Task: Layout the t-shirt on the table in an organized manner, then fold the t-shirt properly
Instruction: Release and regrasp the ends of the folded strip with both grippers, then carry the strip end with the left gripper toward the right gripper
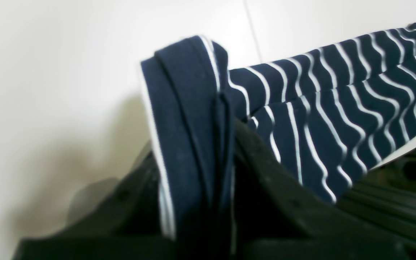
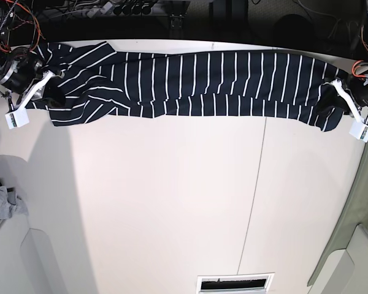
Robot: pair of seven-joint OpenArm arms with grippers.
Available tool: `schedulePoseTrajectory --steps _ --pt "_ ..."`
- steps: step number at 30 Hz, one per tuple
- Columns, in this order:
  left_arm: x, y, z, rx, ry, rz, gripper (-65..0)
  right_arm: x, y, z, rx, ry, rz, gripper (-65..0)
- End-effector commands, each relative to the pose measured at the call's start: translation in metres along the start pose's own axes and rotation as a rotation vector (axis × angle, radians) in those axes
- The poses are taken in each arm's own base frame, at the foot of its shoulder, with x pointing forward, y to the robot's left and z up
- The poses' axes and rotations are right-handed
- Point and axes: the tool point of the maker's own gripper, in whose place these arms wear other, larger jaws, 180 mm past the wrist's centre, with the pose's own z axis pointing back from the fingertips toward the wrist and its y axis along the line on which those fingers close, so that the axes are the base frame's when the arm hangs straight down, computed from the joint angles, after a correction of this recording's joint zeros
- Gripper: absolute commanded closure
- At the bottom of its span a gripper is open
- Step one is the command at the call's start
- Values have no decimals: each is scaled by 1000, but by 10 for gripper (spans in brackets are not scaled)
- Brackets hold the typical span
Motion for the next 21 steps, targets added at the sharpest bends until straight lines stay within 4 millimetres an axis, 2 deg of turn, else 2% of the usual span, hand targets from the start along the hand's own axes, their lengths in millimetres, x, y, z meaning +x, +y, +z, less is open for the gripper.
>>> schedulePoseTrajectory --steps 1,2,4,7,9,15,18,21 --pt "23 4 7 17 -43 -24 0 21 0 6 2 -53 30 0" --pt "26 3 7 24 -31 -26 0 24 1 6 3 -58 38 0" --pt "40 -15 10 -20 -56 -52 0 28 2 6 4 -62 48 0" --pt "60 -50 13 -95 -107 -130 0 29 2 6 2 -60 50 0" --pt "65 -79 8 -156 -126 -168 0 27 0 6 -7 -51 58 0" --pt "49 -187 -27 -376 -137 -193 0 25 -7 6 -42 -37 64 0" --pt "52 -224 -51 -398 -155 -238 0 25 -7 6 -43 -35 64 0" --pt "54 -249 -74 -412 -146 -249 0 23 -7 6 -44 -25 64 0"
